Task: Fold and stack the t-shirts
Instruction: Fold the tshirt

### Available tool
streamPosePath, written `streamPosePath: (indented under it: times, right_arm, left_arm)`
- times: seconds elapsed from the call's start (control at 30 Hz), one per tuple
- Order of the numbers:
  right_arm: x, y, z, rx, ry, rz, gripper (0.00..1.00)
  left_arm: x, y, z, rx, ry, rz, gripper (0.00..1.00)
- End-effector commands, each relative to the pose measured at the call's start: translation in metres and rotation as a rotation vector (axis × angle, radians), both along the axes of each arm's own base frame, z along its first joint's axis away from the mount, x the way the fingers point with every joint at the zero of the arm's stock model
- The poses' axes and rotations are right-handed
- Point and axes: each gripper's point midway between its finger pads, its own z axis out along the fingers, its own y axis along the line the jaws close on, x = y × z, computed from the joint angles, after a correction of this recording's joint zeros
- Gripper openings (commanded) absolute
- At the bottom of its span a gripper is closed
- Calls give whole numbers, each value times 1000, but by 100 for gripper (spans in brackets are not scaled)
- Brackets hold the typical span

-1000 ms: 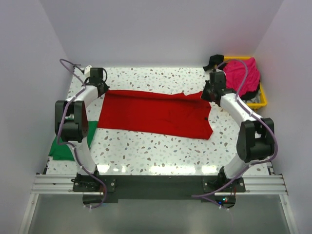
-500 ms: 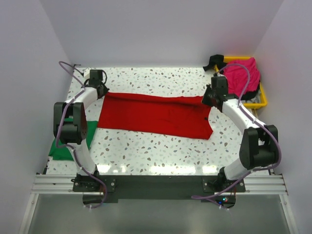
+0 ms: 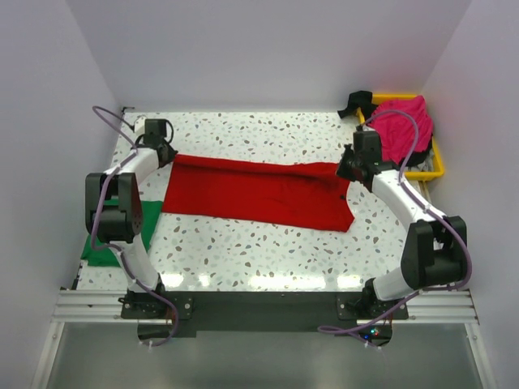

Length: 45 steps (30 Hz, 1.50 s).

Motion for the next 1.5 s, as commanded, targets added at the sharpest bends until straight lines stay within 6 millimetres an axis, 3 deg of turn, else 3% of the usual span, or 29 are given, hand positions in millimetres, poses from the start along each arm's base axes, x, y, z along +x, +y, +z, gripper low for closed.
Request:
streamPosePath:
  times: [0.0, 1.03, 1.27, 1.47]
  right_arm:
    - [0, 1, 17, 10, -54, 2, 0]
    - [-22, 5, -23, 47, 29, -7, 0]
    - [-20, 3, -10, 44, 7, -10, 0]
    - [-24, 3, -12, 44, 13, -10, 0]
  left_arm:
    - [1, 8, 30, 3, -77, 42, 0]
    - [-36, 3, -9, -47, 9, 74, 0]
    - [-36, 2, -3, -51, -3, 76, 0]
    - [-43, 2, -2, -57, 3, 85, 0]
